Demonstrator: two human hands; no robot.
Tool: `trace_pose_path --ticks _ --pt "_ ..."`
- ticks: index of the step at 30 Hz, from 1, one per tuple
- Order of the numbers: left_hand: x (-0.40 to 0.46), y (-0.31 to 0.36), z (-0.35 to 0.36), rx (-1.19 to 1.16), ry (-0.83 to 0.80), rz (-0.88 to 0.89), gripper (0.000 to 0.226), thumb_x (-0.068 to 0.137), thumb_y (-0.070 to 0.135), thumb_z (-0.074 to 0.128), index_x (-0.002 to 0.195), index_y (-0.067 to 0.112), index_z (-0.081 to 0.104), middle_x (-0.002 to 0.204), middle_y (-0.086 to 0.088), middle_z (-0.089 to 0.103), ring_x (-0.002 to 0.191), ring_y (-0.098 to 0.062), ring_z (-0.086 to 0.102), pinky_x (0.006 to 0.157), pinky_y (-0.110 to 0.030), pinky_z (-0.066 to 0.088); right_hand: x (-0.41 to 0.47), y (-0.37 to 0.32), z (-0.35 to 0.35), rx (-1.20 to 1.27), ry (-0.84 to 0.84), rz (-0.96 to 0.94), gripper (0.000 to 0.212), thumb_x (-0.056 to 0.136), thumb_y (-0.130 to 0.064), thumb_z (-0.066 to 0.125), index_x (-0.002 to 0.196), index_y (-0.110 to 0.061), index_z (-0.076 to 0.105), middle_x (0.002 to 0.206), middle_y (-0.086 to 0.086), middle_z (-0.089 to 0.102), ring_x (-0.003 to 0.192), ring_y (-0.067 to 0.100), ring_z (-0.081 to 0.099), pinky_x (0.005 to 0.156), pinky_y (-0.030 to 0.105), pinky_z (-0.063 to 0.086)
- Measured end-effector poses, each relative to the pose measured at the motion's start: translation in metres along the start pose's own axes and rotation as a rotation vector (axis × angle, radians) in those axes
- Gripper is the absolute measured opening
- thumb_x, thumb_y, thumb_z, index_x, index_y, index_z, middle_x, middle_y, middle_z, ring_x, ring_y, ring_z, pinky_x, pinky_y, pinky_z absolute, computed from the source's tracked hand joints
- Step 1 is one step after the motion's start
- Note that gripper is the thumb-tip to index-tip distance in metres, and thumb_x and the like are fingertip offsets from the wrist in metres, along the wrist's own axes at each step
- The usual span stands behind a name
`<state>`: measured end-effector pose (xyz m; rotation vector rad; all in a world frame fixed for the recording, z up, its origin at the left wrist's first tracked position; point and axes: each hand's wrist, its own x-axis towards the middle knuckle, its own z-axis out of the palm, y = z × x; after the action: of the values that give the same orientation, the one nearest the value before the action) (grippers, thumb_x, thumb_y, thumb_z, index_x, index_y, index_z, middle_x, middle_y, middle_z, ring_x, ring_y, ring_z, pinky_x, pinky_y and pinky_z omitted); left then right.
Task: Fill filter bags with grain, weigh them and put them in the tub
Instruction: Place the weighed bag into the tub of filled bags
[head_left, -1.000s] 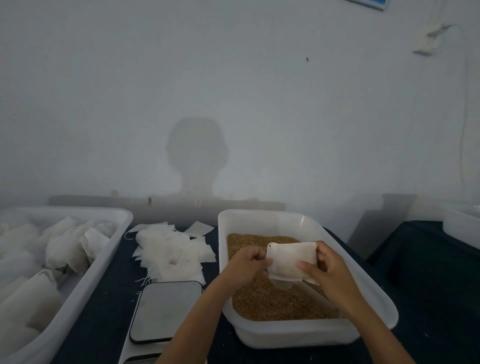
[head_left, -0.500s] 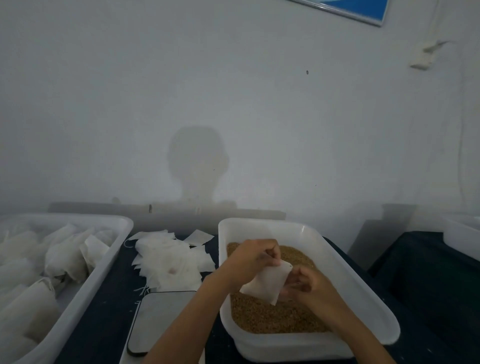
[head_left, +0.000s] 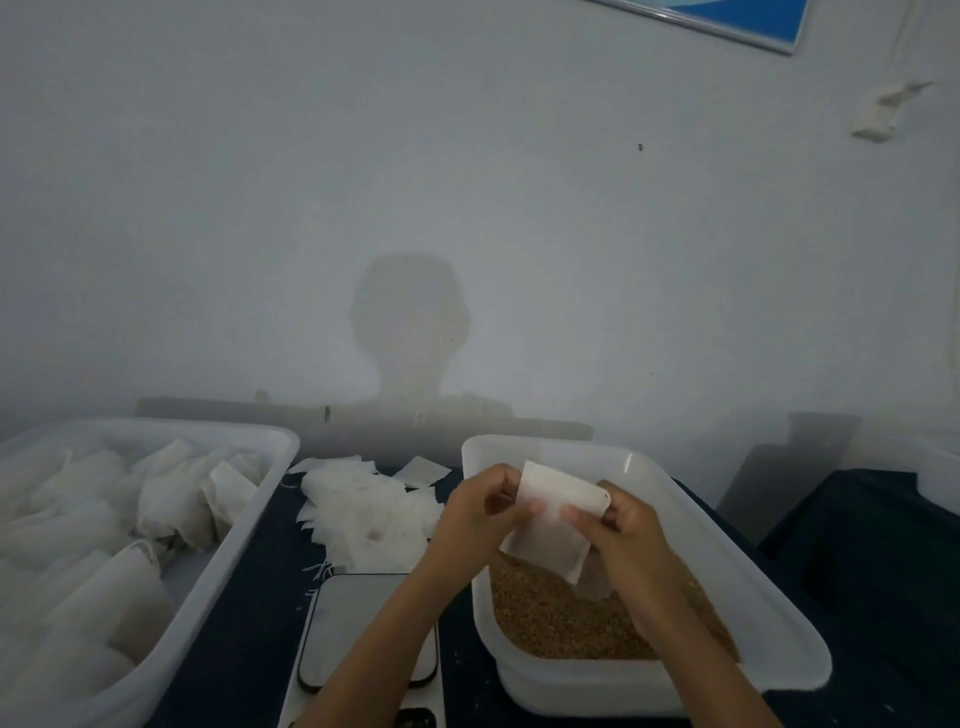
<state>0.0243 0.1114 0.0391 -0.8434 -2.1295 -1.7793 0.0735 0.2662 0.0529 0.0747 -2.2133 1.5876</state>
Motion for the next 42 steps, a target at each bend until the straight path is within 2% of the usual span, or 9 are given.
trace_pose_path --ticks 4,10,13,20,27,31,36,40,42 --pt "-0.018 0.002 -0.029 -0.058 0.213 0.016 0.022 0.089 0.01 0.06 0.068 0.016 0.061 0.063 0.01 0.058 0.062 -0.007 0.054 0.063 -0.028 0.047 -0.004 -0.014 0.037 0.108 -0.024 0.019 0.01 0.088 -0.022 0.062 0.098 -0.023 0.063 0.089 -0.005 0.07 0.083 0.013 0.065 0.067 0.03 0.054" --pt "-0.043 -0.011 -0.078 0.27 0.41 -0.092 0.023 0.087 0.022 0.064 0.067 0.032 0.059 0.061 0.018 0.06 0.06 0.003 0.054 0.058 -0.007 0.039 -0.017 -0.013 0.125 0.113 0.02 0.11 0.007 0.096 -0.017 0.05 0.093 -0.021 0.055 0.094 0.003 0.061 0.089 0.02 0.059 0.075 0.033 0.048" --pt "-0.059 -0.028 -0.095 0.329 0.433 -0.188 0.023 0.087 0.025 0.064 0.066 0.029 0.057 0.063 0.013 0.059 0.059 0.0 0.053 0.057 -0.011 0.039 -0.022 -0.003 0.157 0.029 0.015 0.105 0.013 0.096 -0.018 0.048 0.107 -0.015 0.055 0.096 -0.001 0.058 0.091 0.016 0.055 0.079 0.029 0.044" --pt "-0.086 -0.069 -0.101 0.155 0.411 -0.335 0.024 0.088 0.011 0.063 0.065 0.013 0.057 0.054 0.004 0.055 0.048 -0.001 0.052 0.05 -0.014 0.046 -0.031 0.037 0.179 -0.204 -0.041 -0.01 0.015 0.095 -0.021 0.052 0.08 -0.02 0.049 0.073 -0.007 0.052 0.069 0.008 0.053 0.056 0.016 0.038" --pt "-0.089 -0.094 -0.097 0.176 0.408 -0.338 0.005 0.087 0.013 0.065 0.083 0.014 0.062 0.074 0.003 0.065 0.064 -0.005 0.059 0.057 -0.012 0.046 -0.025 0.064 0.171 -0.47 -0.074 -0.222 0.013 0.09 -0.022 0.058 0.082 -0.012 0.057 0.078 0.004 0.06 0.073 0.016 0.053 0.066 0.033 0.042" --pt "-0.093 -0.099 -0.106 0.134 0.428 -0.33 0.019 0.087 0.006 0.062 0.102 0.017 0.06 0.095 0.008 0.066 0.089 -0.004 0.062 0.076 -0.017 0.052 -0.02 0.071 0.166 -0.283 -0.12 -0.178 0.009 0.091 -0.015 0.058 0.095 -0.009 0.063 0.09 -0.003 0.06 0.086 0.013 0.054 0.074 0.022 0.038" --pt "-0.098 -0.096 -0.114 -0.086 0.537 -0.268 0.023 0.091 -0.003 0.052 0.107 0.013 0.057 0.103 0.004 0.068 0.096 -0.002 0.063 0.08 -0.015 0.05 -0.023 0.074 0.157 0.029 -0.164 -0.017 0.021 0.095 -0.012 0.051 0.114 -0.01 0.059 0.116 0.0 0.06 0.111 0.011 0.054 0.099 0.028 0.043" --pt "-0.104 -0.102 -0.122 -0.069 0.55 -0.302 0.018 0.09 -0.004 0.051 0.097 0.008 0.063 0.099 0.002 0.067 0.088 0.003 0.062 0.08 -0.01 0.048 -0.033 0.085 0.151 0.115 -0.157 0.008 0.032 0.095 -0.012 0.052 0.126 -0.017 0.049 0.122 -0.005 0.054 0.116 0.002 0.049 0.091 0.006 0.037" --pt "-0.106 -0.105 -0.127 -0.087 0.557 -0.315 0.02 0.091 -0.004 0.048 0.094 0.009 0.063 0.096 0.003 0.066 0.085 0.006 0.06 0.078 -0.007 0.046 -0.035 0.09 0.149 0.168 -0.162 0.045 0.039 0.095 -0.012 0.052 0.132 -0.016 0.044 0.124 -0.005 0.053 0.117 0.003 0.048 0.09 0.009 0.037"
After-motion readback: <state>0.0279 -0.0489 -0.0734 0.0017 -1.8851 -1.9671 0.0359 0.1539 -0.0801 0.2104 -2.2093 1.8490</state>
